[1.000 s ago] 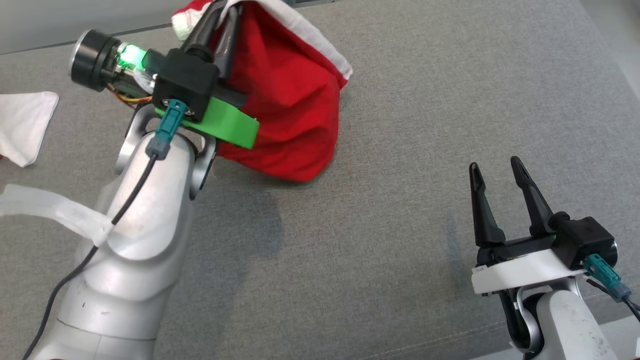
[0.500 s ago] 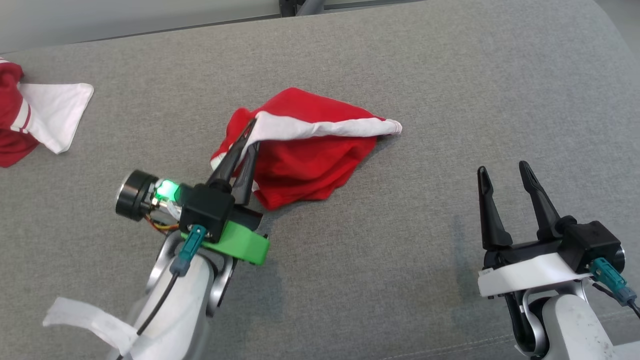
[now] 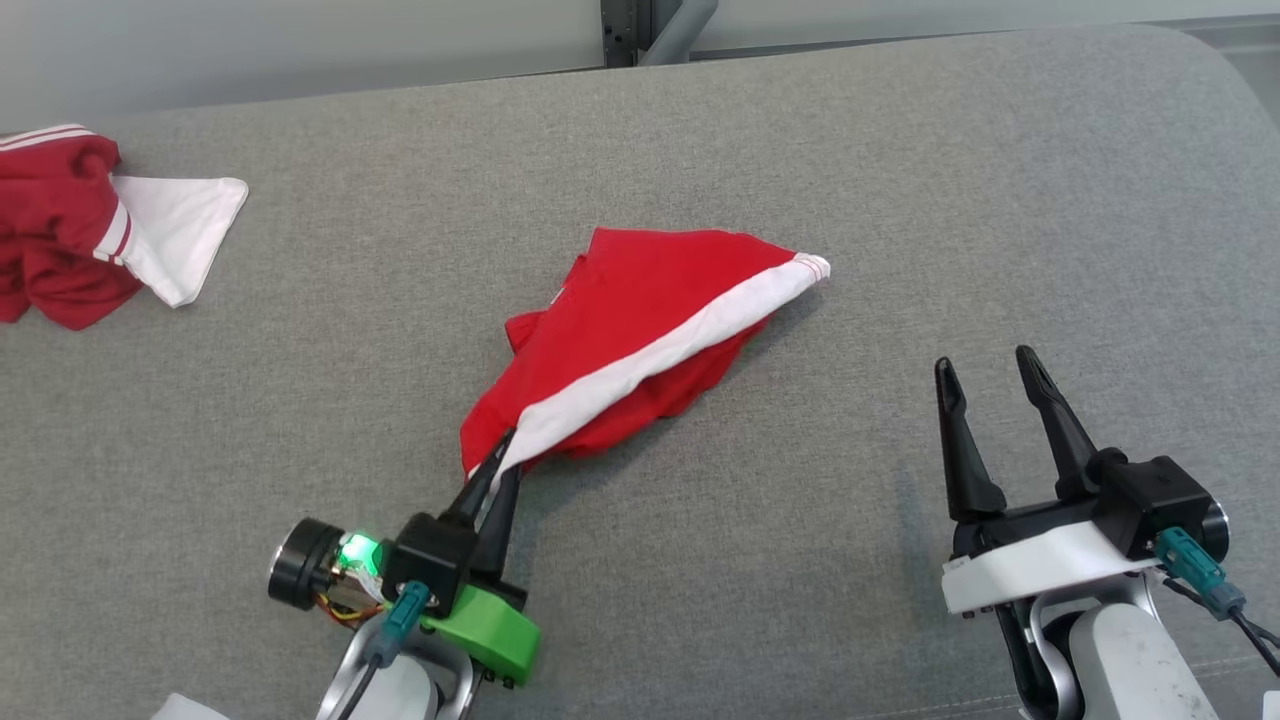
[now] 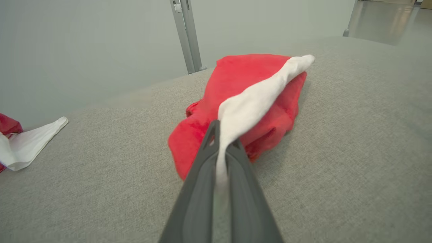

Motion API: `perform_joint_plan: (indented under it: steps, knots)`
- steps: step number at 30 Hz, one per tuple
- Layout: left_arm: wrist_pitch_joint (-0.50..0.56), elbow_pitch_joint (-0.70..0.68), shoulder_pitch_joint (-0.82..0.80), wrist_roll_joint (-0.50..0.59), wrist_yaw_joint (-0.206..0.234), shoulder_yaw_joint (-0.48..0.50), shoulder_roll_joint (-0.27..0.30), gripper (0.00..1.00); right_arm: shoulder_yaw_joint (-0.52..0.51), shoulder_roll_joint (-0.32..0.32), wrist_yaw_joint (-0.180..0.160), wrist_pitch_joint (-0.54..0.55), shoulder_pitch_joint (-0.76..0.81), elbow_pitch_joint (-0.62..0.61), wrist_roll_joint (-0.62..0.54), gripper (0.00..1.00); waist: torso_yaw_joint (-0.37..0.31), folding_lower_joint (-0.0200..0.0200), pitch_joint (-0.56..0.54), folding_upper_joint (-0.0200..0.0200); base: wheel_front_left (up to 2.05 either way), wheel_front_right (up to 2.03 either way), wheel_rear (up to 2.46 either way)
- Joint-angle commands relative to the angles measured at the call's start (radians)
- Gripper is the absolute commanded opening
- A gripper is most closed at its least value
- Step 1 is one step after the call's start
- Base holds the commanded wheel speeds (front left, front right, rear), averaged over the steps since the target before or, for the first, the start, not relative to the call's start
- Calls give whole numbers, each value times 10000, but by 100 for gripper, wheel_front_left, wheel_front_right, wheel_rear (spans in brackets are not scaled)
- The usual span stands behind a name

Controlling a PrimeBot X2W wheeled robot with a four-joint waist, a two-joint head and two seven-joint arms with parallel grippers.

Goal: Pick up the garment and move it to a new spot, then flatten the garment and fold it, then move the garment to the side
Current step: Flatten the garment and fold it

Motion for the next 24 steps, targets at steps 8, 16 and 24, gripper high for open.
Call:
perform_joint_plan:
  steps: [8,16,24]
  knots:
    - [3,607,349,-165,-271,-195,-398,85,140,-22,1,-26,272,243,-29,100,52,0,-429,14,0,0,0]
    - [2,912,661,-432,-426,-110,-601,100,210,-22,1,-26,417,360,-23,100,70,0,-731,14,0,0,0]
    - [2,268,1291,-856,-475,655,-667,100,127,-22,1,-26,590,351,-43,100,161,0,-971,14,0,0,0]
